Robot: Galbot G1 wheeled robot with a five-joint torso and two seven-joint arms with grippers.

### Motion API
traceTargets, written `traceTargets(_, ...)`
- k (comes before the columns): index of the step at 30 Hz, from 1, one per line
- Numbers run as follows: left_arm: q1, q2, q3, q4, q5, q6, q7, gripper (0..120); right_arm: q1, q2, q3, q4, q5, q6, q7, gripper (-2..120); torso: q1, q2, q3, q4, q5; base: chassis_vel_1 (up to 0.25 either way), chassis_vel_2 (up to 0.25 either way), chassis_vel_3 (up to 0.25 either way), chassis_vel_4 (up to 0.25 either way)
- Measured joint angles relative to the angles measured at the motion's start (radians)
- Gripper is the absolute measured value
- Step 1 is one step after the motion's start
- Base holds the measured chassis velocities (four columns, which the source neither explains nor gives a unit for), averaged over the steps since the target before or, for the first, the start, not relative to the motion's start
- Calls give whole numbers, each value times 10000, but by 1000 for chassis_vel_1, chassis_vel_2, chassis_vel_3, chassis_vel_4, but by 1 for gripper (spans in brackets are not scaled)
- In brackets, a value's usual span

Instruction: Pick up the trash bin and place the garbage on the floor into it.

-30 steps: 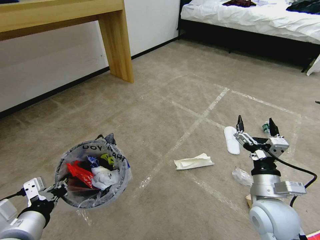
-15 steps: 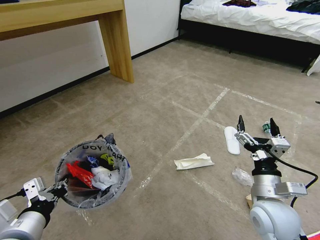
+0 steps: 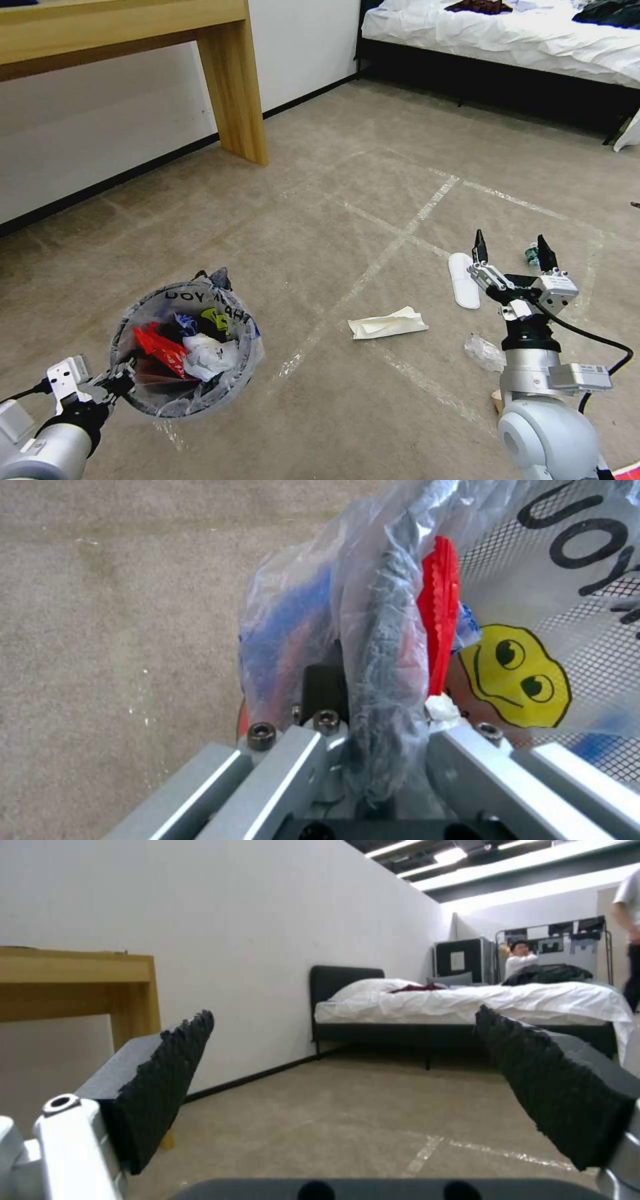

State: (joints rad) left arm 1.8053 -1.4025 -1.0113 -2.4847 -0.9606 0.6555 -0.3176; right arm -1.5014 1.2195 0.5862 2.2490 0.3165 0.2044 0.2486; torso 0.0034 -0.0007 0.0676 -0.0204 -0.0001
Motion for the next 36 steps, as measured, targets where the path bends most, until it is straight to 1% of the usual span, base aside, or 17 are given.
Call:
traceTargets(6, -147, -51, 116, 163, 87, -12, 31, 1, -31, -97, -9, -34, 37, 6, 0, 100, 0, 0, 0, 0, 0, 0, 0, 0, 0)
traceTargets(12, -147, -26, 149, 210, 156, -18, 44, 1, -47, -241, 4, -92, 259, 59, -2, 100, 0, -1, 0, 0, 1, 0, 0, 0, 0)
traceTargets(14, -166, 107, 135, 218, 88, -19, 47, 1, 5, -554, 28, -115, 601, 11, -11, 100, 0, 0, 0, 0, -1, 0, 0, 0, 0)
traceTargets(16, -180, 153, 116, 227, 56, -19, 47, 1, 41, -589, 40, -137, 639, -10, -12, 100, 0, 0, 0, 0, 0, 0, 0, 0, 0)
traceTargets(22, -274, 290, 75, 277, -86, -20, 17, 1, 184, -570, 71, -174, 678, -96, -16, 100, 0, 0, 0, 0, 0, 0, 0, 0, 0)
traceTargets(30, -365, 344, 55, 313, -171, -19, 8, 1, 159, -549, 186, -165, 681, -106, -28, 100, 0, 0, 0, 0, -1, 0, 0, 0, 0)
traceTargets(36, -413, 309, 70, 325, -187, -19, -6, 1, 161, -518, 259, -232, 594, -103, -19, 100, 0, 0, 0, 0, 0, 0, 0, 0, 0)
